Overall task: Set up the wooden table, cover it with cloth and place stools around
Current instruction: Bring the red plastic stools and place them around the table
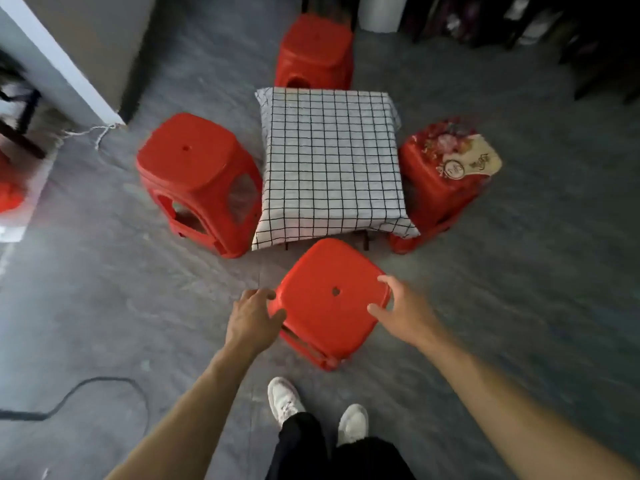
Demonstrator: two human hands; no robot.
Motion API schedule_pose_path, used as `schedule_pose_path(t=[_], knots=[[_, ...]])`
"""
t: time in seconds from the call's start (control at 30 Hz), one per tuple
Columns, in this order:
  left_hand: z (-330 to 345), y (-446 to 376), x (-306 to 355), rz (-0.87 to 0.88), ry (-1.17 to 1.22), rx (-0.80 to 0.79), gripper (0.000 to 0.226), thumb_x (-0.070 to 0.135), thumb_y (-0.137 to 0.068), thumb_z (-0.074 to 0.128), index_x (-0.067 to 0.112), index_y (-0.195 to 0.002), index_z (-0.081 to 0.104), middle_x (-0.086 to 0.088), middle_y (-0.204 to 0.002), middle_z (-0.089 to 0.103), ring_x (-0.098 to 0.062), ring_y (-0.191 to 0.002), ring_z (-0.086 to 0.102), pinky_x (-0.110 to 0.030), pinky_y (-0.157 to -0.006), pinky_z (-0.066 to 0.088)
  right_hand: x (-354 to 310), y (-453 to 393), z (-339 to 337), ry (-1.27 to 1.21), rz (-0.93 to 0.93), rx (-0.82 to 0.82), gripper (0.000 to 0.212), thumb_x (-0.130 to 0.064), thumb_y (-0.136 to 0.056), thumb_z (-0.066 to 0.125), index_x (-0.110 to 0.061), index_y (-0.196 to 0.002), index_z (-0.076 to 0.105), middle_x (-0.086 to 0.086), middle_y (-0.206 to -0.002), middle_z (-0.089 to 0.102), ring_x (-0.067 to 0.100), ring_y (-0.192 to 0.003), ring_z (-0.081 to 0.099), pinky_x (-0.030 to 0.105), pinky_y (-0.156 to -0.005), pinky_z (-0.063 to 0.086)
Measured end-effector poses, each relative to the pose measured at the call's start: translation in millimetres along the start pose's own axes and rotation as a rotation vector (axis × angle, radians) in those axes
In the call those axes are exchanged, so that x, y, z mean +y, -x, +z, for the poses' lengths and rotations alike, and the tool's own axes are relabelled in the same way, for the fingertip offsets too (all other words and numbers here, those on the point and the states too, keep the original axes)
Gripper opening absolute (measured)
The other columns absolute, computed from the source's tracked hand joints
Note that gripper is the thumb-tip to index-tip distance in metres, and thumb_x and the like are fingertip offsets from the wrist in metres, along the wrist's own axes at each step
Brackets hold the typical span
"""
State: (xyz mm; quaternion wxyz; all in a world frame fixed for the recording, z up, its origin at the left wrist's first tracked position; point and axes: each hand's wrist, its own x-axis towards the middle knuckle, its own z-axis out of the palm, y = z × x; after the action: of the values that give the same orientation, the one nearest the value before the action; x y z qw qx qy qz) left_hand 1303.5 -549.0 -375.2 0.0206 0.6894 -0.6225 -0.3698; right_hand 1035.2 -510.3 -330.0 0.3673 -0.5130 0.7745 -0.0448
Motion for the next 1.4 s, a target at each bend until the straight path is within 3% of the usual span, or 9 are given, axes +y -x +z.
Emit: schedule_pose_path(t=[0.13, 0.33, 0.47, 0.57, 0.77, 0.97, 1.23, 1.4], knots=[[-15, 24, 34, 0.073, -0.011, -0.006, 0.038, 0.033, -0.085, 0.068, 0.019, -0.119, 0.062, -0.005, -0.125, 0.059, -0.024, -0.111, 0.057, -0.034, -0.095, 0.044, 11, 35, -11, -0.068, 0.007, 0.1, 0.063, -0.036, -0.087, 0.068, -0.019, -0.142, 0.044, 0.009, -0.134, 0.053, 0.022, -0.121, 0.053, 0.032, -0.103, 0.042], [-24, 81, 55, 0.168, -0.073, 0.015, 0.033, 0.025, -0.085, 0.07, 0.012, -0.116, 0.065, -0.002, -0.12, 0.064, -0.021, -0.114, 0.056, -0.031, -0.096, 0.041, 25, 88, -15, -0.207, 0.035, 0.226, 0.061, -0.039, -0.086, 0.067, -0.018, -0.14, 0.047, 0.007, -0.131, 0.057, 0.021, -0.106, 0.06, 0.036, -0.095, 0.049], [-29, 102, 59, 0.189, -0.144, -0.012, 0.033, 0.027, -0.086, 0.07, 0.013, -0.115, 0.065, -0.002, -0.118, 0.062, -0.02, -0.109, 0.056, -0.03, -0.091, 0.043, 35, 126, -17, -0.31, 0.083, 0.28, 0.062, -0.036, -0.087, 0.066, -0.017, -0.142, 0.044, 0.01, -0.137, 0.051, 0.025, -0.119, 0.054, 0.036, -0.1, 0.043], [-31, 102, 66, 0.298, -0.213, -0.042, 0.031, 0.028, -0.084, 0.071, 0.015, -0.112, 0.066, -0.001, -0.117, 0.064, -0.015, -0.1, 0.054, -0.027, -0.085, 0.04, 44, 151, -17, -0.333, 0.097, 0.333, 0.064, -0.035, -0.088, 0.066, -0.016, -0.144, 0.042, 0.009, -0.14, 0.048, 0.024, -0.127, 0.049, 0.036, -0.104, 0.04], [-47, 54, 78, 0.538, -0.338, -0.118, 0.031, 0.043, -0.082, 0.067, 0.023, -0.105, 0.068, 0.007, -0.107, 0.066, -0.017, -0.101, 0.062, -0.036, -0.09, 0.049, 39, 158, 6, -0.364, 0.254, 0.398, 0.067, -0.038, -0.085, 0.066, -0.019, -0.144, 0.042, 0.006, -0.143, 0.049, 0.023, -0.133, 0.044, 0.039, -0.109, 0.038], [-79, -27, 72, 0.698, -0.387, -0.229, 0.033, 0.025, -0.087, 0.065, 0.011, -0.116, 0.065, -0.005, -0.12, 0.061, -0.022, -0.112, 0.055, -0.039, -0.1, 0.042, -19, 121, 43, -0.403, 0.436, 0.418, 0.065, -0.028, -0.089, 0.066, -0.008, -0.145, 0.04, 0.015, -0.147, 0.044, 0.027, -0.138, 0.038, 0.032, -0.112, 0.026], [-137, -105, 65, 0.815, -0.341, -0.29, 0.027, 0.024, -0.085, 0.064, 0.016, -0.111, 0.066, -0.002, -0.12, 0.061, -0.016, -0.105, 0.057, -0.026, -0.084, 0.036, -103, 100, 80, -0.477, 0.553, 0.484, 0.064, -0.028, -0.088, 0.068, -0.009, -0.143, 0.042, 0.013, -0.143, 0.048, 0.025, -0.134, 0.043, 0.03, -0.11, 0.029], [-125, -116, 53, 0.827, -0.465, -0.351, 0.029, 0.029, -0.084, 0.066, 0.019, -0.112, 0.065, -0.001, -0.121, 0.06, -0.017, -0.11, 0.056, -0.032, -0.092, 0.043, -100, 89, 111, -0.545, 0.567, 0.491, 0.061, -0.029, -0.087, 0.068, -0.012, -0.141, 0.045, 0.008, -0.142, 0.049, 0.022, -0.133, 0.045, 0.031, -0.11, 0.031]])
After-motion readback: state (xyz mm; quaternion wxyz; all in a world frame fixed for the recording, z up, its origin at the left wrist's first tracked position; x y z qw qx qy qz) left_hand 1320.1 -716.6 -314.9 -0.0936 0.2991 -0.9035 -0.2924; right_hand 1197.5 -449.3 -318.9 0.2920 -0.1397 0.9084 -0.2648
